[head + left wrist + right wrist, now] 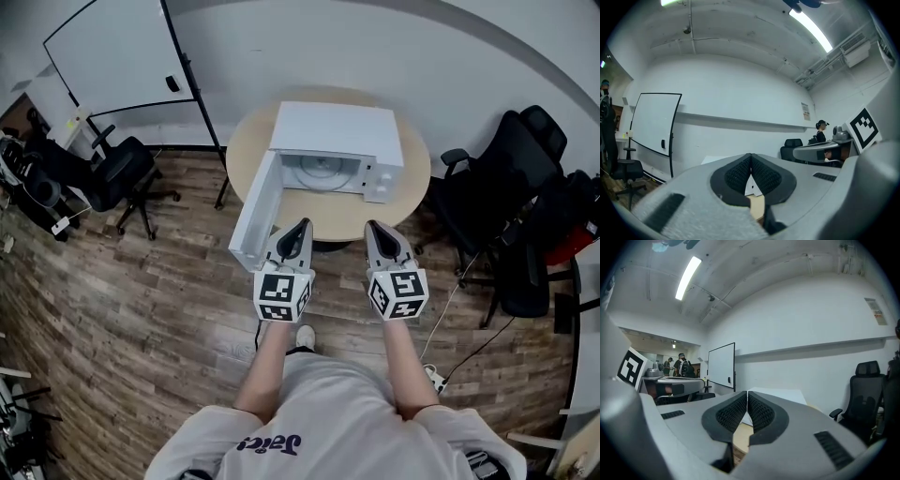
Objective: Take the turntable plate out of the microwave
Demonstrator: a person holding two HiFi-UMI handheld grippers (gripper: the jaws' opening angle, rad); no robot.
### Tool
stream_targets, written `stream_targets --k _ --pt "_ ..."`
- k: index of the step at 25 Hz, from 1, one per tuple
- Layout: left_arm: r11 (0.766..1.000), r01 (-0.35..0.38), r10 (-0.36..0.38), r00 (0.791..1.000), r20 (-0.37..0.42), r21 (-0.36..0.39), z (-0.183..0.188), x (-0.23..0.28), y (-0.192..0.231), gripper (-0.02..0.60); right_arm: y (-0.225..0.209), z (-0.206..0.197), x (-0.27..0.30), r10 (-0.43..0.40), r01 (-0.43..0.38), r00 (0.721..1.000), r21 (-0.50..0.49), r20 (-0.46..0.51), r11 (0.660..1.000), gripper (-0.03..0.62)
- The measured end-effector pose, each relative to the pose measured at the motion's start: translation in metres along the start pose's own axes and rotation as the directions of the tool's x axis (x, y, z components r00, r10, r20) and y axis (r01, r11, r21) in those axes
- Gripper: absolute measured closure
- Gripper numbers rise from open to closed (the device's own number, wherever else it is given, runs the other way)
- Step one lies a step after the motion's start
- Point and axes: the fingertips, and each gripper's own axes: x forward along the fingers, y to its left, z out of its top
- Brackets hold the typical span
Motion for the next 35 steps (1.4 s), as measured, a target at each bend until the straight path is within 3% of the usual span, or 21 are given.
stream_targets --k 8,16,27,35 --pt "0.998 0.065 -0.065 0.998 -0.023 -0.021 -0.016 0.045 0.035 0.566 0.009 0.001 0.070 0.008 -0.008 1.000 0.005 -0.009 1.000 0.576" --pt "0.991 0.105 -0.112 0.990 -0.082 -0.081 -0.049 0.084 0.050 0.566 -0.002 -0.027 0.108 -0.010 0.012 0.997 0.028 -0.076 1.000 0.576" --pt "0.987 0.040 -0.068 0.981 -0.183 -0.154 -0.124 0.161 0.081 0.566 -0.052 -0.068 0.182 0.003 0.008 0.991 0.081 -0.137 0.997 0.576" --pt "0.960 -0.029 -0.071 0.937 -0.342 -0.279 -0.198 0.209 0.100 0.565 -0.079 -0.099 0.234 0.024 0.003 0.977 0.123 -0.214 0.992 0.576"
